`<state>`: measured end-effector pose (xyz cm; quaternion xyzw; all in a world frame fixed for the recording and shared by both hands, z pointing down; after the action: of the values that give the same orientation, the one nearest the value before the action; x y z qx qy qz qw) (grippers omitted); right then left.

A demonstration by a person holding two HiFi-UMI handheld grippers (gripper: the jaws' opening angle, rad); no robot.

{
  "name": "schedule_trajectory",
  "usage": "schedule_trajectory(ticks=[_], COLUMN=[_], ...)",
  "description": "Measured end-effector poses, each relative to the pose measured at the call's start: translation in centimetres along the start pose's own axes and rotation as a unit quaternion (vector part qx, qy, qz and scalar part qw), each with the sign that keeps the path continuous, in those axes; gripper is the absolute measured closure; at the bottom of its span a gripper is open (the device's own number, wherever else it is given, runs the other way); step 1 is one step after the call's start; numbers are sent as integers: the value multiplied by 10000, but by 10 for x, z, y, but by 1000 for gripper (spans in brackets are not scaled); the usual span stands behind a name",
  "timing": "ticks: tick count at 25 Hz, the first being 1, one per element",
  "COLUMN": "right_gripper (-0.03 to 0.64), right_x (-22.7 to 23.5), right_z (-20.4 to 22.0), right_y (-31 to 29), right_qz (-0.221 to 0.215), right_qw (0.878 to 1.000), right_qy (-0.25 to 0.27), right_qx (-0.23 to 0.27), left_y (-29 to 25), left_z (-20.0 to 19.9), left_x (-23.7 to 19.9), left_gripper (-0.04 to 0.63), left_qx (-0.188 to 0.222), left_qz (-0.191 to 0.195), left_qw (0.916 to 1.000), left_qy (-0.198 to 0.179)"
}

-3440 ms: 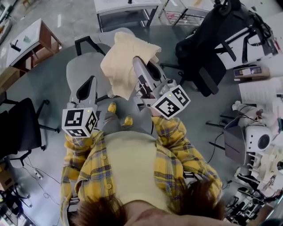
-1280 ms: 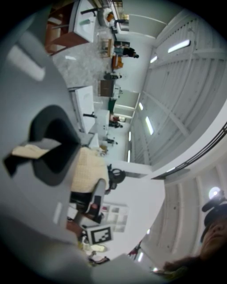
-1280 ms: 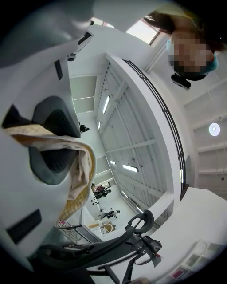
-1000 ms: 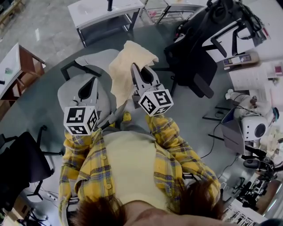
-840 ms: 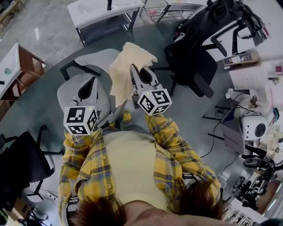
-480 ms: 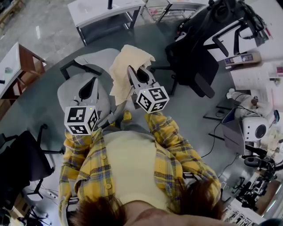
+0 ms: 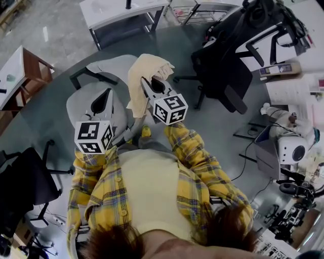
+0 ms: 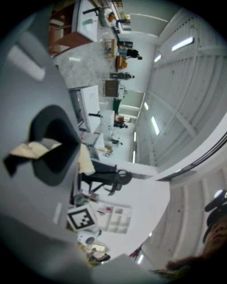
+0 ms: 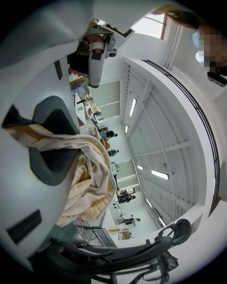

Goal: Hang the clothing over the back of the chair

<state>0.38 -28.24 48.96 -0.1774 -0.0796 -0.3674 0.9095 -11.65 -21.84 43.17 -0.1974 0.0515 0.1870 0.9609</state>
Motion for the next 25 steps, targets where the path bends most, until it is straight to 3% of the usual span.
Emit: schedule_trajectory(ticks=[9, 16, 25], right_gripper=[560, 477, 459], right_x=[-6, -10, -11], right_z=[-4, -13, -14], right_y=[4, 16, 40], right_qz=[-437, -356, -192], right_qw=[9989, 9984, 9989], right_qy=[-112, 290, 289], right_qx=[-155, -334, -319], left_y=[-3, -4, -3], left_z=[0, 1, -1], left_x=[8, 12, 19], left_gripper=[589, 589, 589], left_qx=[11, 14, 58], left_qz=[77, 111, 174], left_qw=[10000, 9999, 9998], left_qy=[-44, -53, -85])
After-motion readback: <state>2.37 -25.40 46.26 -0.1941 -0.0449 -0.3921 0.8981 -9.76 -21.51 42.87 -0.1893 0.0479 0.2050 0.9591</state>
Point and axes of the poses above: the fingertips, and each gripper's own axes: y backward along the fingers, x to its right, z out of its underside, the point moved 1 cm from there along y, backward along the fingers
